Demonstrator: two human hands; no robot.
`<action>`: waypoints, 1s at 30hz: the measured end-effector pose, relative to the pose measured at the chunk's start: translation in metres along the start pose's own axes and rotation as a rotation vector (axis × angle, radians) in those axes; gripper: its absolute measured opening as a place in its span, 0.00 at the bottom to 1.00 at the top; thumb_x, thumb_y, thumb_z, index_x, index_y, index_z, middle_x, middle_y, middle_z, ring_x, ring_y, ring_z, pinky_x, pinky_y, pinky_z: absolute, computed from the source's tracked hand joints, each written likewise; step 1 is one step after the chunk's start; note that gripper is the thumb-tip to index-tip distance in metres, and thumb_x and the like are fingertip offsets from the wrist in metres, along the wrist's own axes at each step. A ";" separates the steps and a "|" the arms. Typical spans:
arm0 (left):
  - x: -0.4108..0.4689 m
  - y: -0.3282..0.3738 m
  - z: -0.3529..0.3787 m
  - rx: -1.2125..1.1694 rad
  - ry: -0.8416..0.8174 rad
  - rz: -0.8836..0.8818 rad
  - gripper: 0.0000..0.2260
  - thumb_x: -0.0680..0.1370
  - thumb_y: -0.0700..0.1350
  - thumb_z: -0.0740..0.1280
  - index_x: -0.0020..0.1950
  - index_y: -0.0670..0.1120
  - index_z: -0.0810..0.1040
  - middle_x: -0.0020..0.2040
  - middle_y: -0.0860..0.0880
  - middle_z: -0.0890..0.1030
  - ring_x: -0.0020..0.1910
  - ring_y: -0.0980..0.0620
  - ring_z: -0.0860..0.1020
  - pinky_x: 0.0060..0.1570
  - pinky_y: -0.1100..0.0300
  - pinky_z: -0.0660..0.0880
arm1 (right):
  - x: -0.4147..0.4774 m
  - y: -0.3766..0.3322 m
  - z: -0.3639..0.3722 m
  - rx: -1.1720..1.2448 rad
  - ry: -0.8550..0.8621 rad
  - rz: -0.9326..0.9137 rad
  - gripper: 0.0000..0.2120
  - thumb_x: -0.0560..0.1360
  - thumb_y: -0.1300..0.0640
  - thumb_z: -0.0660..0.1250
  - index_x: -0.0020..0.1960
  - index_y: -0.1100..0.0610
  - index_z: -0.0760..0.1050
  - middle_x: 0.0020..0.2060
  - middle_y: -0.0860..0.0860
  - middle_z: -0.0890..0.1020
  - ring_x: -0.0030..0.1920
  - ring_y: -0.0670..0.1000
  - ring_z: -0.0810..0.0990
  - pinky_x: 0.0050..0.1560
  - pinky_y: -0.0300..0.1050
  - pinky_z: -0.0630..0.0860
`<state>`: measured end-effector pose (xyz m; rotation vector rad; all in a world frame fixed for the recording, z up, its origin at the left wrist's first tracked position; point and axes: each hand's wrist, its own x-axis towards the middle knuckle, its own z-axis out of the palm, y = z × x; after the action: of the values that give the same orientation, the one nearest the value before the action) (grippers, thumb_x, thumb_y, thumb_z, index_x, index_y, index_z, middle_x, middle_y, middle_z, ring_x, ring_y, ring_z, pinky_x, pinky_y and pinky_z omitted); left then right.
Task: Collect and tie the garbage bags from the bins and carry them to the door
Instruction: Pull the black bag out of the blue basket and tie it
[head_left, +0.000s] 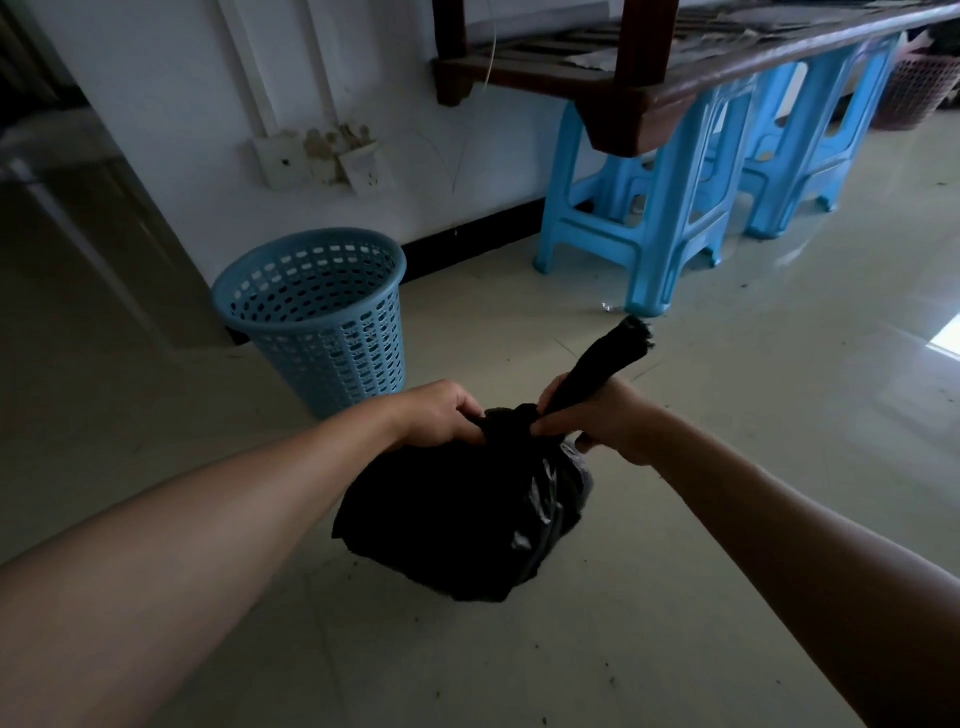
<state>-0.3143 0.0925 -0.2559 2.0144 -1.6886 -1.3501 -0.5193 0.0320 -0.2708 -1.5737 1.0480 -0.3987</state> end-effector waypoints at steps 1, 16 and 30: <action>0.000 0.002 0.000 0.014 -0.009 0.004 0.08 0.75 0.44 0.70 0.53 0.44 0.84 0.50 0.41 0.85 0.40 0.50 0.80 0.46 0.58 0.76 | 0.003 0.003 0.003 -0.144 0.121 -0.064 0.09 0.67 0.66 0.74 0.40 0.58 0.75 0.35 0.54 0.79 0.34 0.50 0.78 0.29 0.41 0.74; 0.017 -0.007 0.035 0.030 -0.008 -0.016 0.04 0.75 0.39 0.69 0.48 0.42 0.82 0.41 0.45 0.81 0.39 0.50 0.77 0.44 0.60 0.73 | 0.009 0.051 0.024 -0.250 0.222 0.204 0.16 0.77 0.66 0.62 0.33 0.55 0.64 0.32 0.51 0.70 0.34 0.49 0.70 0.40 0.42 0.70; 0.040 -0.001 0.053 -0.177 -0.056 -0.073 0.06 0.77 0.36 0.62 0.49 0.41 0.78 0.47 0.45 0.78 0.42 0.51 0.77 0.38 0.59 0.75 | -0.008 0.056 -0.002 0.501 0.287 0.325 0.09 0.76 0.52 0.68 0.48 0.58 0.75 0.34 0.52 0.79 0.31 0.49 0.77 0.31 0.41 0.69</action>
<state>-0.3541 0.0797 -0.3074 1.9729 -1.4724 -1.5344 -0.5478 0.0399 -0.3193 -0.9001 1.2800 -0.6181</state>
